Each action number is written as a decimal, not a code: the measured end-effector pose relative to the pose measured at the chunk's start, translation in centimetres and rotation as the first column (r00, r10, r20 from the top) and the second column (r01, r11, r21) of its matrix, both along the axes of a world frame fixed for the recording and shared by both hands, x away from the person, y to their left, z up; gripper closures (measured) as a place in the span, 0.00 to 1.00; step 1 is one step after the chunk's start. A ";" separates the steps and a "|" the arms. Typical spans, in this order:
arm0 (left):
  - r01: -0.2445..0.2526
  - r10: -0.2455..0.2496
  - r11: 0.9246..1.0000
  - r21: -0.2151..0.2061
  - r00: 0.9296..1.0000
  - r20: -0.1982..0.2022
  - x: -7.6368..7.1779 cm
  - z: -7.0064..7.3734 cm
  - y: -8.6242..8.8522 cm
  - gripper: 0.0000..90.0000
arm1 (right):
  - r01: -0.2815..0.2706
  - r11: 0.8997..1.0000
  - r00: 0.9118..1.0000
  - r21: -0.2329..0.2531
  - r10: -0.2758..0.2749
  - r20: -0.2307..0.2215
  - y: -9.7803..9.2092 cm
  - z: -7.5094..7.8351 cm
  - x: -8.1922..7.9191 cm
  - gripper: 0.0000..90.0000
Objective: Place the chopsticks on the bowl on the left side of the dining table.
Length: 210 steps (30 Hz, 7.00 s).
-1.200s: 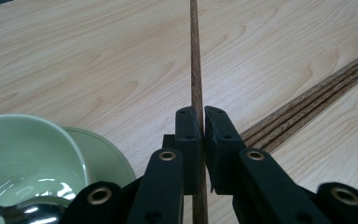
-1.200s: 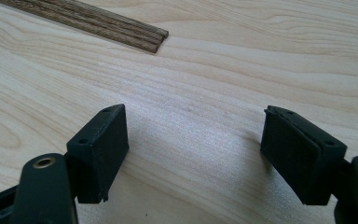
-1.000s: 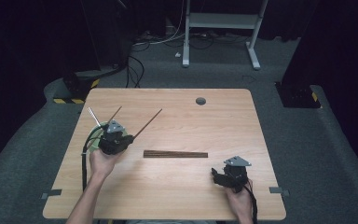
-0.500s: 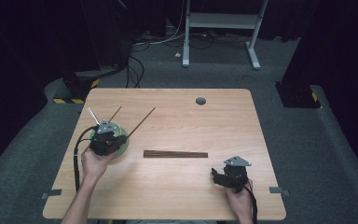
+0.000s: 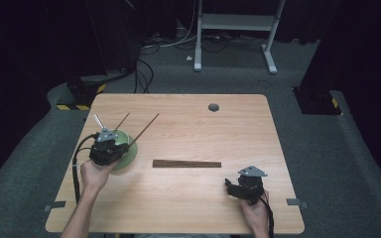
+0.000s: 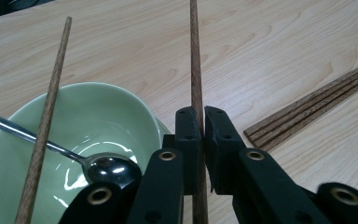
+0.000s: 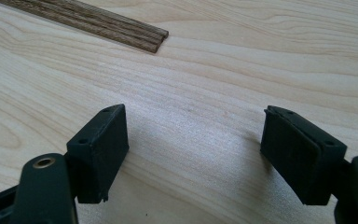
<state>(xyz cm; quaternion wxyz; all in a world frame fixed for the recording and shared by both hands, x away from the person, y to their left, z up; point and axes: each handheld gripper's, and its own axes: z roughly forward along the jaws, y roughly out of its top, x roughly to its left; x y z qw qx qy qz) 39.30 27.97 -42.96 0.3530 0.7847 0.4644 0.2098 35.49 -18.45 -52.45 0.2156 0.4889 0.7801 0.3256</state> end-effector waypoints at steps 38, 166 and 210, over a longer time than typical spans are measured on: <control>-0.130 0.130 0.990 0.052 0.992 -0.001 -0.6 -1.0 3.8 0.93 | 0.001 1.000 1.000 0.001 -0.001 -0.001 0.0 0.0 0.0 0.25; -0.360 0.370 0.905 0.225 0.929 -0.002 1.6 -2.2 7.4 0.50 | 0.005 1.000 1.000 0.001 -0.005 0.000 0.0 0.0 -0.1 0.25; -0.290 0.290 0.957 0.013 0.957 -0.015 4.4 0.3 4.5 0.40 | 0.005 1.000 1.000 0.002 -0.005 0.000 0.0 0.0 -0.1 0.25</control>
